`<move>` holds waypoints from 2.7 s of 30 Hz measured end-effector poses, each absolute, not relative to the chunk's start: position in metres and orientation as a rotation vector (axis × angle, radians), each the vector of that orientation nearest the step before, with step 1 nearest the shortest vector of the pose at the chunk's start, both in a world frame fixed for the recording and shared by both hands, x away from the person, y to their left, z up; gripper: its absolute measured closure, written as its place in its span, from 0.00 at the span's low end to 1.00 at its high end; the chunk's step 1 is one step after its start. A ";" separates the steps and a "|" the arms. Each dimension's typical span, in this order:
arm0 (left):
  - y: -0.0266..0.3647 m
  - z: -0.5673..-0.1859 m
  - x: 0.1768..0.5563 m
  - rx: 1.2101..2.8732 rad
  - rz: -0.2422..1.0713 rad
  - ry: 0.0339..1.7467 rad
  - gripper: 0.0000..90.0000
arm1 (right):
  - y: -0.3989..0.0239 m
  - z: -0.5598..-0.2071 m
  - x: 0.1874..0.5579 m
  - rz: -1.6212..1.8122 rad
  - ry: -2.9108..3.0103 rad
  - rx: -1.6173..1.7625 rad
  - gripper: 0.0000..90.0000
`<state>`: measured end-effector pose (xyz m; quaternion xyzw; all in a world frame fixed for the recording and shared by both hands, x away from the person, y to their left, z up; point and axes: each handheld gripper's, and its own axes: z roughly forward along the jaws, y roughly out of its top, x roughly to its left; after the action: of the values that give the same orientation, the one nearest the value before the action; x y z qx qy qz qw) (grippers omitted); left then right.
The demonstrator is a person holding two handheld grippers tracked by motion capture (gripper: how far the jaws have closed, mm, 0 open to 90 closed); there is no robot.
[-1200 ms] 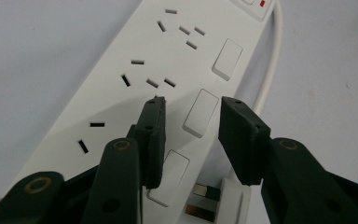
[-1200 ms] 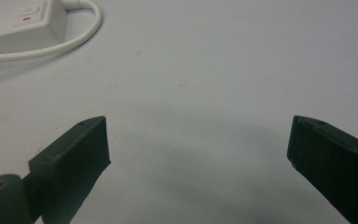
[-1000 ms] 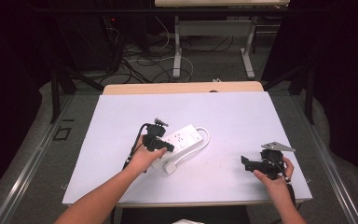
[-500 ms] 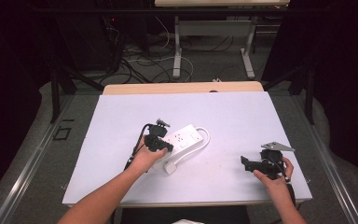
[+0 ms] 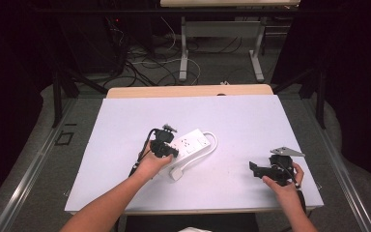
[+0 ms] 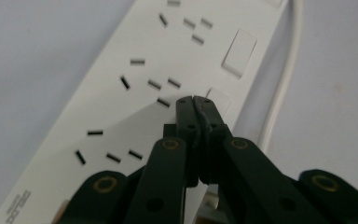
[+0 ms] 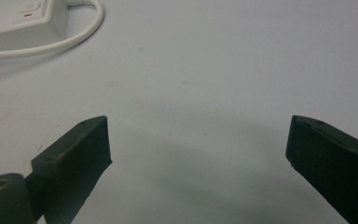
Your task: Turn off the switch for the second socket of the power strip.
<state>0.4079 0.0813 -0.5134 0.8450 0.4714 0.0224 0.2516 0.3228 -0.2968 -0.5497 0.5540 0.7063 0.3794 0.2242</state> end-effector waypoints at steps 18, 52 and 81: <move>0.080 -0.513 0.406 2.295 0.045 1.282 1.00 | -0.297 -0.550 0.323 1.049 1.949 1.533 0.07; 0.080 -0.503 0.405 2.270 0.052 1.257 0.73 | -0.297 -0.550 0.325 1.050 1.954 1.528 0.07; 0.085 -0.488 0.401 2.176 0.205 1.116 0.40 | -0.298 -0.550 0.325 1.050 1.951 1.531 0.08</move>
<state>0.4011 0.0850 -0.4878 0.8348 0.4282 0.0786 0.3370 0.3249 -0.2976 -0.5500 0.5543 0.7063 0.3800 0.2223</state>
